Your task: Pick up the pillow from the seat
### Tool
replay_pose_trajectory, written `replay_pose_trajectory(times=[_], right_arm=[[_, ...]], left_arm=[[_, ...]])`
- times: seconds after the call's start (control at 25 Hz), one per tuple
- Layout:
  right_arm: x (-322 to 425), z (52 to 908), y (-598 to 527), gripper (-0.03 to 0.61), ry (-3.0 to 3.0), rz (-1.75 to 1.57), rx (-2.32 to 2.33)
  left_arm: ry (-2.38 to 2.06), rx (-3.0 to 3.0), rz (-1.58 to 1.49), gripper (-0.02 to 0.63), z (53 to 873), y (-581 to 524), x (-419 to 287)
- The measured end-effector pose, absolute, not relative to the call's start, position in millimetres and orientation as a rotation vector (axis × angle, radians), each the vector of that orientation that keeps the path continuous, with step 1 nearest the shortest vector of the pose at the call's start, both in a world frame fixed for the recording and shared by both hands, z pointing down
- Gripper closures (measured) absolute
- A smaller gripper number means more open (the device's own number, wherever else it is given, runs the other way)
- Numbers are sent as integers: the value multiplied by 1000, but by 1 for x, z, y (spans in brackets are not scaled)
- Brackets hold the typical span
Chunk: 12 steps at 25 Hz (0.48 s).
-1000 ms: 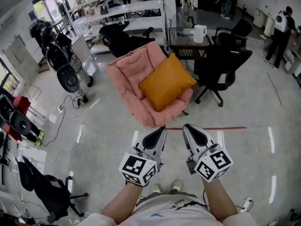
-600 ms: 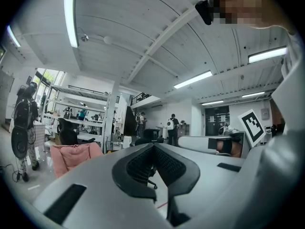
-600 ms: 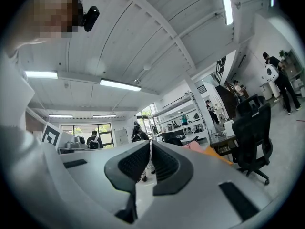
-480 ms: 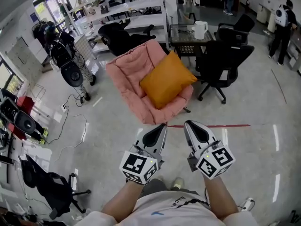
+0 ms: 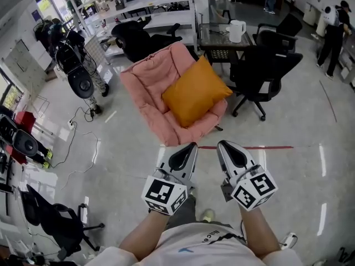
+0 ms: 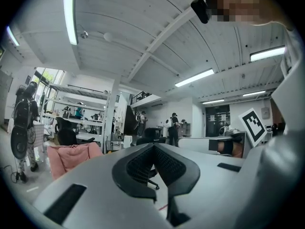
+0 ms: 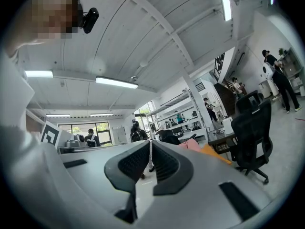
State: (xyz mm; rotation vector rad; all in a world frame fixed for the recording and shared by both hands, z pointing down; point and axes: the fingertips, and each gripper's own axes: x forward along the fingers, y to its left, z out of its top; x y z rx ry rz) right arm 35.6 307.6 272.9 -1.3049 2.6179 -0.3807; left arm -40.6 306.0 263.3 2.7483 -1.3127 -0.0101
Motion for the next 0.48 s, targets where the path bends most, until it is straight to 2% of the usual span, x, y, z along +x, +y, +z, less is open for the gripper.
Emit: replay_pose_trajectory(times=[0.48], right_arm=[[-4,304,182,558,2607,-477,-1376]], left_arm=[[-1210,2764,18,603,294,174,-70]])
